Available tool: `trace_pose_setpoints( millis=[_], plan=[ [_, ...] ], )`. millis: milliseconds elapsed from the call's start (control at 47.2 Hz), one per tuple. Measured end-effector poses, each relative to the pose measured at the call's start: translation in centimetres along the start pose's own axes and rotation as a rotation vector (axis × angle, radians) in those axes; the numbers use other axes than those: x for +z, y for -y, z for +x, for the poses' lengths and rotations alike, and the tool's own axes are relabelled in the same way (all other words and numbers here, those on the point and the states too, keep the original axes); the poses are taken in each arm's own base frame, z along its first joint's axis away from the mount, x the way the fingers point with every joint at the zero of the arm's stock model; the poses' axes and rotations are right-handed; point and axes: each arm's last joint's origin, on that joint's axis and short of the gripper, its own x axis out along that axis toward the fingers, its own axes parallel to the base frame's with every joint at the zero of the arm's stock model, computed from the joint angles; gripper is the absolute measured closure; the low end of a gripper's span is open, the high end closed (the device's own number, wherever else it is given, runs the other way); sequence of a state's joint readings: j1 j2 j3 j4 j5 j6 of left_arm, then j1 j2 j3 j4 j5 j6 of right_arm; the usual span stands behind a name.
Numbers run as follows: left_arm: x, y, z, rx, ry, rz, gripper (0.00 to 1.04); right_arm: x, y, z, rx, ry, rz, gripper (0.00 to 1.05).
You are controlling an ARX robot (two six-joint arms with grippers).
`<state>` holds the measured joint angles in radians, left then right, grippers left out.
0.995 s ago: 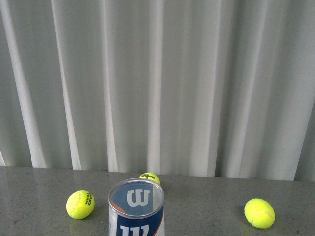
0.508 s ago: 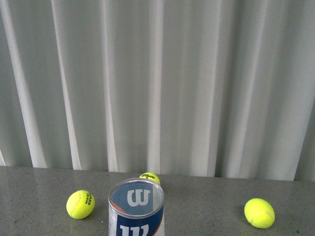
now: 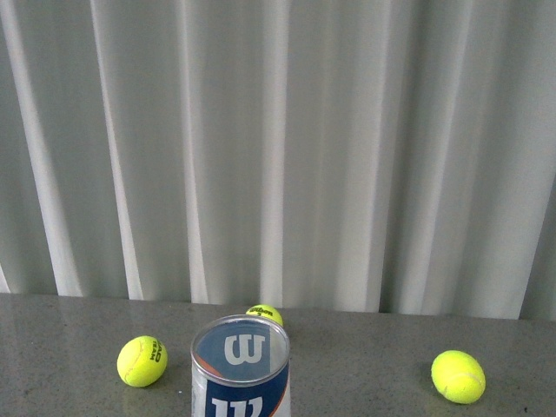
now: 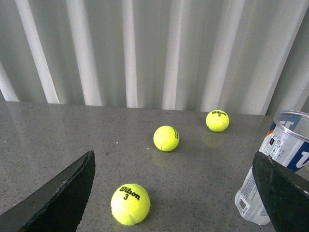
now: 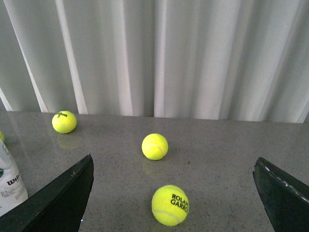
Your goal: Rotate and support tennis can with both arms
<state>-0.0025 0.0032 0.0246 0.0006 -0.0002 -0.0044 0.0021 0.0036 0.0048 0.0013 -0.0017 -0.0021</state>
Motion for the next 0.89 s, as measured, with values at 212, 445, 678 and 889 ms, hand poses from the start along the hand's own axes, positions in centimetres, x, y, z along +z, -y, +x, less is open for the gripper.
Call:
trace_pose_setpoints(
  millis=[212, 445, 678, 889],
  plan=[
    [0.00, 0.00, 0.00, 0.000, 0.000, 0.000, 0.07, 0.00, 0.00, 0.00, 0.000, 0.000, 0.000, 0.07],
    [0.00, 0.00, 0.00, 0.000, 0.000, 0.000, 0.07, 0.00, 0.00, 0.00, 0.000, 0.000, 0.000, 0.07],
    [0.00, 0.00, 0.00, 0.000, 0.000, 0.000, 0.07, 0.00, 0.00, 0.00, 0.000, 0.000, 0.000, 0.07],
    [0.00, 0.00, 0.00, 0.000, 0.000, 0.000, 0.07, 0.00, 0.00, 0.00, 0.000, 0.000, 0.000, 0.07]
  ],
)
